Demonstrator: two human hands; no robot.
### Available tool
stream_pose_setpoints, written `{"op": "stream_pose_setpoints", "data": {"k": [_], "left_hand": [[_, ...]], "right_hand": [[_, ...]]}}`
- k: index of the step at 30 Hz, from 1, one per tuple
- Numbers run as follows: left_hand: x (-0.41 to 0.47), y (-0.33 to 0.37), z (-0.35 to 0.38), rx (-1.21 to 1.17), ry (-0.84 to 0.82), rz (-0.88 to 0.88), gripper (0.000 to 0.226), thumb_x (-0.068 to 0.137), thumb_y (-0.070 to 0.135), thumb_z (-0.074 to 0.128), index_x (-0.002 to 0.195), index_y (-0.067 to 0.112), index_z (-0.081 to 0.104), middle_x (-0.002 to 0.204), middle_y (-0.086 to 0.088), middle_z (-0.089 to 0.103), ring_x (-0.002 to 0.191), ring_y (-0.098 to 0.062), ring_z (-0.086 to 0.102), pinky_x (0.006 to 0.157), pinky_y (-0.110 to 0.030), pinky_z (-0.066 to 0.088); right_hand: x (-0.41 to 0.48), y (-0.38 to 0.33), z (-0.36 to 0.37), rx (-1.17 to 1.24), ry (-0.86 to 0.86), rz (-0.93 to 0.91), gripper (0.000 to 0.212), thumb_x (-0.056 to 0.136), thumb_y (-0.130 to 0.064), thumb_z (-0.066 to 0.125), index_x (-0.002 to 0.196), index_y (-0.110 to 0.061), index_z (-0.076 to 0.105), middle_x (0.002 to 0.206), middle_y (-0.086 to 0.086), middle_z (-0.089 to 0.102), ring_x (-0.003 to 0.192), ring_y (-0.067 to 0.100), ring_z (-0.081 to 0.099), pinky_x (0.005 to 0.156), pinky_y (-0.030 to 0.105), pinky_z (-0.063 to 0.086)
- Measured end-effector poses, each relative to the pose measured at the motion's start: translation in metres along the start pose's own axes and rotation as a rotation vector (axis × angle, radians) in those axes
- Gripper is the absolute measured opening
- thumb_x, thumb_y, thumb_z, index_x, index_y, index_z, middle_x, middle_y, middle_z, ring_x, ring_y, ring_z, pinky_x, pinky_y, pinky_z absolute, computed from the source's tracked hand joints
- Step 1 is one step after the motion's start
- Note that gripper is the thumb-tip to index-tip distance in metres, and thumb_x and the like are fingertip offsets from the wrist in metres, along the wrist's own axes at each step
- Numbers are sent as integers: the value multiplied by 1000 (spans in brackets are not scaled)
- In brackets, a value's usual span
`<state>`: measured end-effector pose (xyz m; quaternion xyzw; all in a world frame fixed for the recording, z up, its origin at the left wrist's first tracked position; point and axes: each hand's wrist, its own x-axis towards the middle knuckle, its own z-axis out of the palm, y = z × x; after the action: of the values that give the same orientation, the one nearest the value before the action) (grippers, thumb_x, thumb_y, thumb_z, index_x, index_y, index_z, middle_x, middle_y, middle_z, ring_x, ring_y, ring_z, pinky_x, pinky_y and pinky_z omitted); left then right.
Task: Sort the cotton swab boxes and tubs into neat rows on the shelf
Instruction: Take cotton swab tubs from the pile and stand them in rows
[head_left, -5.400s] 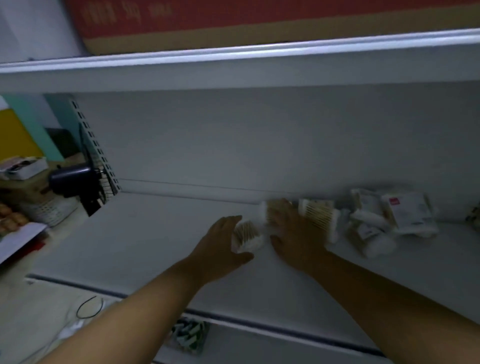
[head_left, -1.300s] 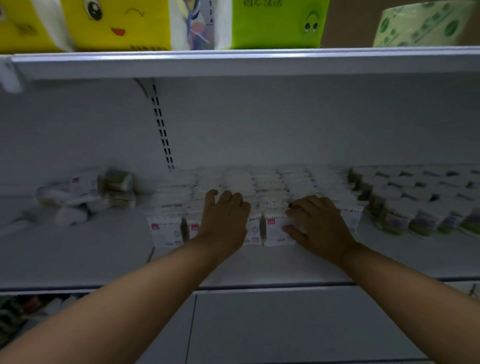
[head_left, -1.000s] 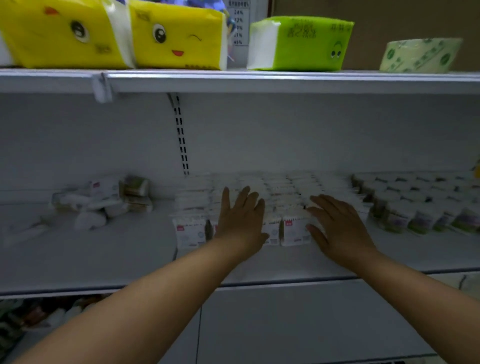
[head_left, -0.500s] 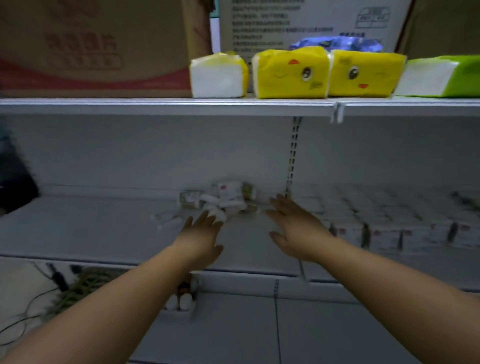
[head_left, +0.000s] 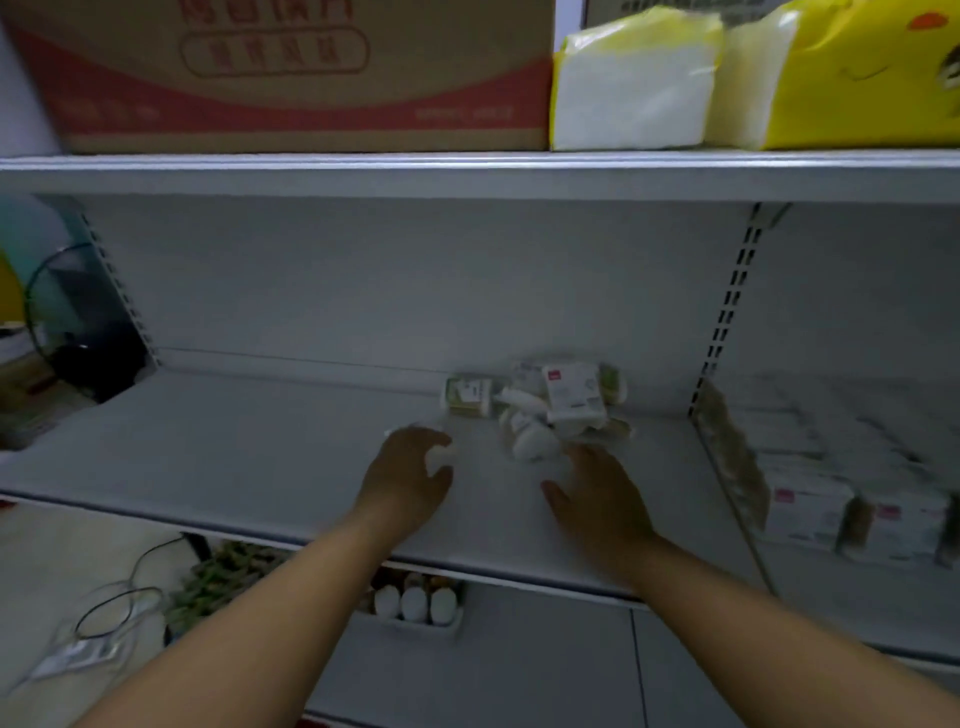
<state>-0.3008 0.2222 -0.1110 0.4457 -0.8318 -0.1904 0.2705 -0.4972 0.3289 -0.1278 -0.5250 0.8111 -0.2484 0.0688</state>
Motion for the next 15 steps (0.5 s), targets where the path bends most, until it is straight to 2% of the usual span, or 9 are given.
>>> {"op": "stream_pose_setpoints", "data": {"k": [1, 3, 5, 8, 13, 15], "left_hand": [[10, -2, -2, -31, 51, -13, 23, 85, 16, 63, 107, 11, 66, 116, -5, 60, 114, -21, 52, 78, -14, 30], [32, -8, -7, -53, 63, -40, 27, 81, 21, 68, 107, 13, 67, 110, 0, 59, 108, -17, 53, 80, -16, 33], [53, -18, -10, -27, 28, -72, 40, 80, 25, 69, 119, 20, 61, 123, 1, 56, 112, -12, 48, 90, -19, 33], [82, -36, -9, 57, -48, -98, 54, 82, 23, 67, 132, 25, 48, 139, 2, 46, 129, -16, 39, 104, -25, 28], [123, -44, 3, 51, -111, -105, 57, 83, 20, 66, 136, 24, 45, 143, 2, 43, 126, -19, 43, 102, -28, 37], [140, -44, 11, 40, -113, -46, 56, 83, 18, 65, 136, 22, 46, 142, 0, 44, 127, -19, 42, 103, -27, 34]], "right_hand": [[9, -6, 8, 83, 60, 81, 54, 88, -43, 56, 134, -17, 43, 138, 7, 45, 127, 25, 41, 99, 33, 38], [27, -15, 21, 156, 115, 200, 57, 82, -48, 61, 128, -17, 48, 131, 8, 50, 121, 28, 47, 97, 36, 41], [40, -21, 32, 106, 139, 254, 62, 78, -55, 61, 127, -19, 48, 129, 8, 52, 120, 29, 48, 96, 38, 39], [53, -22, 40, 38, 170, 315, 71, 73, -66, 59, 126, -20, 47, 130, 7, 51, 120, 28, 46, 98, 39, 35], [59, -24, 46, -55, 199, 358, 74, 71, -73, 55, 121, -18, 48, 126, 6, 53, 118, 28, 46, 96, 40, 34], [58, -26, 48, -78, 224, 337, 70, 72, -72, 54, 118, -18, 49, 122, 5, 55, 116, 27, 47, 95, 40, 34]]}}
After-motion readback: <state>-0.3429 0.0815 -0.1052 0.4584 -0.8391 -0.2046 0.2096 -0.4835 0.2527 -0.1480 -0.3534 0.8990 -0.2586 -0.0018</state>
